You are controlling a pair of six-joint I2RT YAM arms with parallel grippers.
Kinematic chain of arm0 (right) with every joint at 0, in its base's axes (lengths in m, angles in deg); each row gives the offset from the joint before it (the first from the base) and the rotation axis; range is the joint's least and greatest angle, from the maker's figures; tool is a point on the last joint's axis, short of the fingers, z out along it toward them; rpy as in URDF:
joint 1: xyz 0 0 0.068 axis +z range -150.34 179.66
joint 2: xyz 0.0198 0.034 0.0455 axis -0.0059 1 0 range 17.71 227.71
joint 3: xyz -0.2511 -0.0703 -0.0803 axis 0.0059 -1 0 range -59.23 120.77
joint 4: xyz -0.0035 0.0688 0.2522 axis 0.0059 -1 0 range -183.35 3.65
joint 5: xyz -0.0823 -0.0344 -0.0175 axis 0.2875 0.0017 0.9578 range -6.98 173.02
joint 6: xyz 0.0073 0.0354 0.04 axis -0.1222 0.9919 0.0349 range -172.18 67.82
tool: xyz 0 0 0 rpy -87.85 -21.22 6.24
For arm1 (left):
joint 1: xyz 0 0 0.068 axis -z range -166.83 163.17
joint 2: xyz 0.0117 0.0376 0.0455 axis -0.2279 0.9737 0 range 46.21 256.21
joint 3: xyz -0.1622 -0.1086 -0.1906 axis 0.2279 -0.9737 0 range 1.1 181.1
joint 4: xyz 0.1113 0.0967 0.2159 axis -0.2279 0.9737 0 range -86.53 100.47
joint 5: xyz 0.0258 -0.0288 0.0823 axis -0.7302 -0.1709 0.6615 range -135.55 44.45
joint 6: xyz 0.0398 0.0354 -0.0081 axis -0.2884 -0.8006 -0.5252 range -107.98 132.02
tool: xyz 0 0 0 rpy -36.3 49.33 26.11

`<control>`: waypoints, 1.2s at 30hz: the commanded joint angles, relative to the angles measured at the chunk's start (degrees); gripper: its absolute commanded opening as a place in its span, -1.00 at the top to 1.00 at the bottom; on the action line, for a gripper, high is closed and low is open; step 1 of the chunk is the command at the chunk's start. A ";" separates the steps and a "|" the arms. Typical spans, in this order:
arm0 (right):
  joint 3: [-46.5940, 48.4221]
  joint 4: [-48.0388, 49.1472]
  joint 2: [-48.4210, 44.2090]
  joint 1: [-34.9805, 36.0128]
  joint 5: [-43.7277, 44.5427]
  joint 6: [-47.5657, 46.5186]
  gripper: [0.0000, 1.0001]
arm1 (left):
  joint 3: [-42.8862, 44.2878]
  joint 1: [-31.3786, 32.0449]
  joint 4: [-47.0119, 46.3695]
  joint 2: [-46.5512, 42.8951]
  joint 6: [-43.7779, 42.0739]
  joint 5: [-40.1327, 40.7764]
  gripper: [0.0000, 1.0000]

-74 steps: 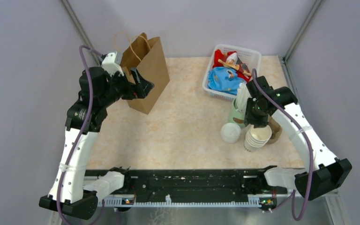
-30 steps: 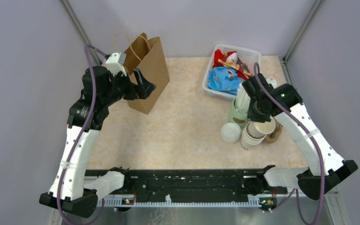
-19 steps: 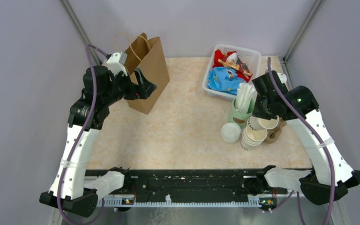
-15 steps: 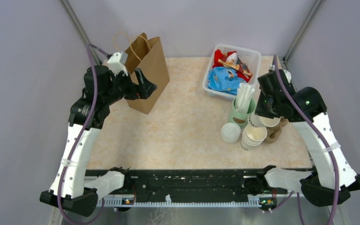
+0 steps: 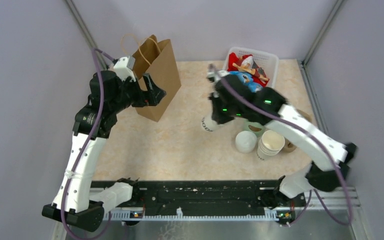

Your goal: Pack the takeout coffee

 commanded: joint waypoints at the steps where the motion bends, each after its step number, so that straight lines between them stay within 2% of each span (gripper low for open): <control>1: 2.06 -0.30 14.61 2.82 9.70 -0.10 1.00 | -0.30 0.13 3.32 -4.63 0.78 10.41 -0.97; 7: 1.52 2.84 24.02 10.35 10.91 -2.35 1.00 | -2.08 0.12 4.54 -10.33 0.82 19.85 -0.97; 13: -3.77 7.05 25.03 12.60 7.49 -2.97 1.00 | -2.20 0.07 4.77 -12.75 -0.72 24.26 -0.97; 15: -3.54 6.87 24.96 12.68 6.74 -2.95 0.83 | -2.67 0.09 4.56 -13.06 -0.81 23.73 -0.97; 19: 1.35 2.32 22.81 12.51 6.53 -1.50 0.14 | -2.65 0.10 4.08 -13.35 -1.09 22.86 -0.97; 22: 7.54 -2.55 19.06 11.95 6.14 0.41 -0.07 | -2.21 0.13 3.93 -13.18 -1.95 22.25 -0.97; 24: 7.59 -4.91 15.04 11.16 7.21 1.50 -0.14 | -2.18 0.11 3.89 -13.09 -2.25 22.09 -0.97; 27: -2.68 -5.13 6.29 3.98 8.23 2.61 -0.11 | -2.76 0.12 3.37 -13.02 -2.26 21.37 -0.97; 30: -15.69 -1.60 -0.26 -4.21 7.36 -1.21 -0.09 | -3.50 0.07 2.45 -12.81 -2.13 19.37 -0.97; 32: -21.24 0.90 -1.90 -7.91 5.42 -4.91 -0.08 | -3.56 0.05 2.06 -12.24 -2.21 17.51 -0.97; 36: -29.27 3.19 -0.94 -13.36 1.94 -12.22 0.06 | -3.89 0.05 1.36 -10.74 -2.09 12.72 -0.97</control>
